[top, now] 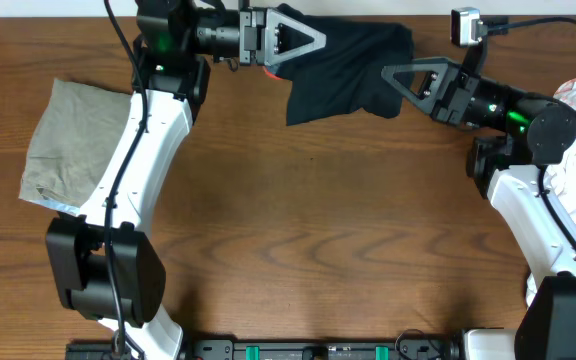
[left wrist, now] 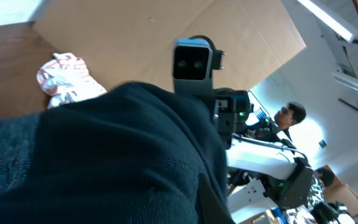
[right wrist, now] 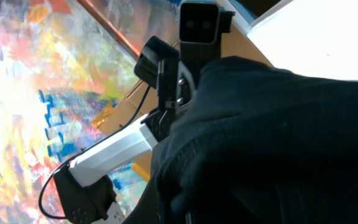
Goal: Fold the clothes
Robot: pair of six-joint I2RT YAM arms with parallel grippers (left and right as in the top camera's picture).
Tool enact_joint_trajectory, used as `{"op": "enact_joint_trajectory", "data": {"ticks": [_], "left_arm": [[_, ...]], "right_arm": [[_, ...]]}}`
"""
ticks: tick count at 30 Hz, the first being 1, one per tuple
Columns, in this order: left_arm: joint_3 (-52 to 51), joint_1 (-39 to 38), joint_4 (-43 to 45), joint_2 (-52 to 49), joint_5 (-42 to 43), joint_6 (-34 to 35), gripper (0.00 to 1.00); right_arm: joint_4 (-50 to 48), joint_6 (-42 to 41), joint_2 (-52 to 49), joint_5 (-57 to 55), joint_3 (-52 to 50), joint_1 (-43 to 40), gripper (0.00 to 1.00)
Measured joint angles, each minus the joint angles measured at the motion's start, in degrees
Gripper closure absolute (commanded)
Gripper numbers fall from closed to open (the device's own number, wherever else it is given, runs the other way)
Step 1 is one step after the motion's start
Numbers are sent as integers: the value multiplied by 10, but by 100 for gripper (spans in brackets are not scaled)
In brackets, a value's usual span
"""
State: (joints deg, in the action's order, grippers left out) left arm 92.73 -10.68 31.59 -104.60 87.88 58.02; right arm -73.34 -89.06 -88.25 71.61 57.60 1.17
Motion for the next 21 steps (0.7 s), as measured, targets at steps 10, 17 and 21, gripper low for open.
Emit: {"op": "enact_joint_trajectory", "data": {"ticks": [10, 17, 21], "left_arm": [[-3, 5, -171, -26, -74, -125, 94], [-5, -5, -447, -28, -191, -348, 94], [-5, -21, -500, -28, -245, -431, 94]], "right_arm": [[58, -7, 0, 62, 3, 0, 96], [147, 31, -4, 124, 3, 0, 95], [212, 74, -5, 141, 3, 0, 92]]}}
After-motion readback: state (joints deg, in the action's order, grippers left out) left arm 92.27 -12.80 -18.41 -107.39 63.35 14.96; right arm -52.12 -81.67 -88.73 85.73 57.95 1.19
